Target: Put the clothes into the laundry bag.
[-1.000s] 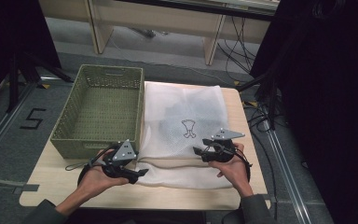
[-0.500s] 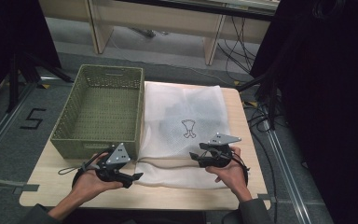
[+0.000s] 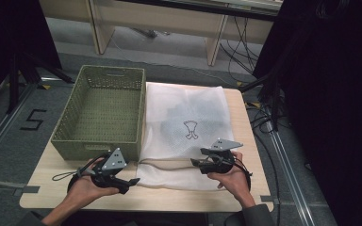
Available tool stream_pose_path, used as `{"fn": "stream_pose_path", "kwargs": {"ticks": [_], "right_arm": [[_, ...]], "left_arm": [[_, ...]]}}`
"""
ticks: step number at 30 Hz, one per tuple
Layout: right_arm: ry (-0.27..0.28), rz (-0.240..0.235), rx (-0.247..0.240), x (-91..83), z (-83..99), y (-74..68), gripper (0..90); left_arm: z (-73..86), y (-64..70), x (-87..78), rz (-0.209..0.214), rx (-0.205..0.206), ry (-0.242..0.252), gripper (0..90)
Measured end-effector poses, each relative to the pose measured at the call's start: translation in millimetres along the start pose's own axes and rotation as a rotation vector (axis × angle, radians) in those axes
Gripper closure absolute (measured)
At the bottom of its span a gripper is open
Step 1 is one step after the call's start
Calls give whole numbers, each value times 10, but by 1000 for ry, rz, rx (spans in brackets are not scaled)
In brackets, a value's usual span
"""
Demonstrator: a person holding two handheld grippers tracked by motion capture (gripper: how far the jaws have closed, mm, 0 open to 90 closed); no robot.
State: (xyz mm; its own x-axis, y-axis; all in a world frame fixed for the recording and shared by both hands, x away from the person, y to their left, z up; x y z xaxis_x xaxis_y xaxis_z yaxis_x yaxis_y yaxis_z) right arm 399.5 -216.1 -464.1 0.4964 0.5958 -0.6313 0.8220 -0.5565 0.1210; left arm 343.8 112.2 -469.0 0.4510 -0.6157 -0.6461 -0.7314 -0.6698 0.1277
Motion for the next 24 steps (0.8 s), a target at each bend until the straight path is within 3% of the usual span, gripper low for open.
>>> {"fn": "stream_pose_path", "kwargs": {"ticks": [1,2,3,6,7,8,12,13,15,16,17,18,19,20,24], "right_arm": [[10,2,16,9,4,-29,408],[1,-4,3,-4,11,-30,407],[9,-4,-4,0,15,-33,406],[2,-10,10,-15,40,-85,400],[-4,-18,-12,-25,49,-76,395],[1,-18,1,-25,60,-103,394],[-9,-23,-15,-47,112,-159,388],[-14,-29,-29,-54,126,-167,387],[-12,-33,-12,-63,152,-212,382],[-20,-41,-22,-71,166,-220,381],[-30,-41,-8,-84,181,-247,380],[-20,-38,-17,-81,194,-256,378],[-27,-45,10,-92,206,-295,376],[-22,-41,-18,-95,219,-281,374],[-31,-32,-13,-133,259,-308,370]], "left_arm": [[11,4,-11,1,-14,-5,273],[10,-16,-20,1,8,-1,273],[22,-12,-30,-4,-13,0,273],[49,-24,-62,-5,-17,4,270],[59,-33,-74,-8,-6,1,269],[80,-22,-79,-11,-29,-1,267],[136,-52,-97,-16,-2,-5,254],[161,-46,-98,-20,-32,-10,254],[194,-48,-110,-24,-37,-9,253],[207,-59,-124,-35,-16,-18,252],[230,-41,-128,-30,-34,-18,250],[245,-41,-136,-37,-22,-21,246],[270,-15,-133,-23,-44,-20,245],[287,-11,-133,-28,-33,-23,245],[337,21,-118,-35,-41,-38,243]]}}
Point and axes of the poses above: each handheld gripper's, and its own axes: x roughly forward along the jaws, z roughly out of its underside, y roughly to its right, the point moved 3 cm from there along x, roughly forward along the jaws, and after that the axes turned 12 degrees about -x, right-handed, at the moved point
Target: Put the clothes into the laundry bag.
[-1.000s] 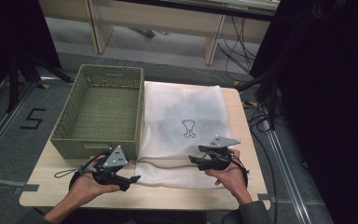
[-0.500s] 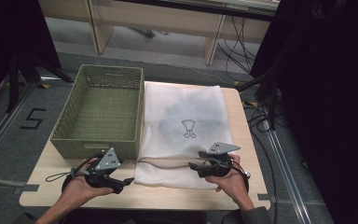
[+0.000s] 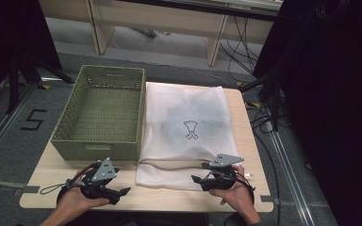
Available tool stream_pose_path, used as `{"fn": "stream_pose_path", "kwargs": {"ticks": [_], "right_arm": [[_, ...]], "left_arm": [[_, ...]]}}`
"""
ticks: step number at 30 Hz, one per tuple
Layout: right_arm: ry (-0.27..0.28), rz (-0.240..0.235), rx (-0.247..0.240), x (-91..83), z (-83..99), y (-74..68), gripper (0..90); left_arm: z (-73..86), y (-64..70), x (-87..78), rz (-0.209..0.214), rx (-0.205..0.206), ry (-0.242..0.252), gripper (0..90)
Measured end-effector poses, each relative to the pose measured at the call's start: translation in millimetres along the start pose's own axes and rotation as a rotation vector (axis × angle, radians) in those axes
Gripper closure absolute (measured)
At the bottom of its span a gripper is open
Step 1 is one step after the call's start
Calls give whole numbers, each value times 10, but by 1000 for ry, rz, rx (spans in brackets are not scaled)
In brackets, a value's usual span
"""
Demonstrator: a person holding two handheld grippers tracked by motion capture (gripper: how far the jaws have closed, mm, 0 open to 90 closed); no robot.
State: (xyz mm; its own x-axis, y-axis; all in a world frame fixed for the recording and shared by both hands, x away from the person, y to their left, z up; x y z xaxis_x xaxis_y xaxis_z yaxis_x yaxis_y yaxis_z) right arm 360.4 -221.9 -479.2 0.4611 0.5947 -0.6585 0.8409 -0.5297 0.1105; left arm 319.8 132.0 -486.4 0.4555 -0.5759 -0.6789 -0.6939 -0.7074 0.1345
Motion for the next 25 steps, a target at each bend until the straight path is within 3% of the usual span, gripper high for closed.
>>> {"fn": "stream_pose_path", "kwargs": {"ticks": [2,3,4,8,10,11,15,19,21,25], "right_arm": [[-10,3,14,-19,20,-17,369],[-6,5,12,-17,26,-19,368],[-9,9,-4,-18,31,-3,368],[-27,0,10,-19,21,-18,367],[-20,4,-9,-12,18,0,366],[-16,7,-10,-7,18,1,366],[-20,6,-13,-15,18,10,365],[-19,8,-14,-13,17,11,365],[-10,14,-9,-2,14,5,365],[-14,9,-15,-5,15,17,365]], "left_arm": [[-10,-9,-16,0,6,7,243],[-8,-7,-9,8,-21,16,243],[-8,-25,-15,-3,-17,11,243],[-8,-49,-23,-10,-19,8,242],[-17,-66,-16,-11,16,7,242],[-10,-45,-10,-1,-8,9,242],[-5,-37,3,4,-17,4,242],[-14,-69,-5,-7,14,2,241],[-3,-52,-1,5,-20,2,242],[1,-58,14,1,-15,-12,240]]}}
Point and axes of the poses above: each handheld gripper's, and its own axes: x roughly forward along the jaws, z roughly out of its underside, y roughly to its right, the point moved 3 cm from there along x, roughly forward along the jaws, and after that the axes turned 12 degrees about -x, right-handed, at the moved point
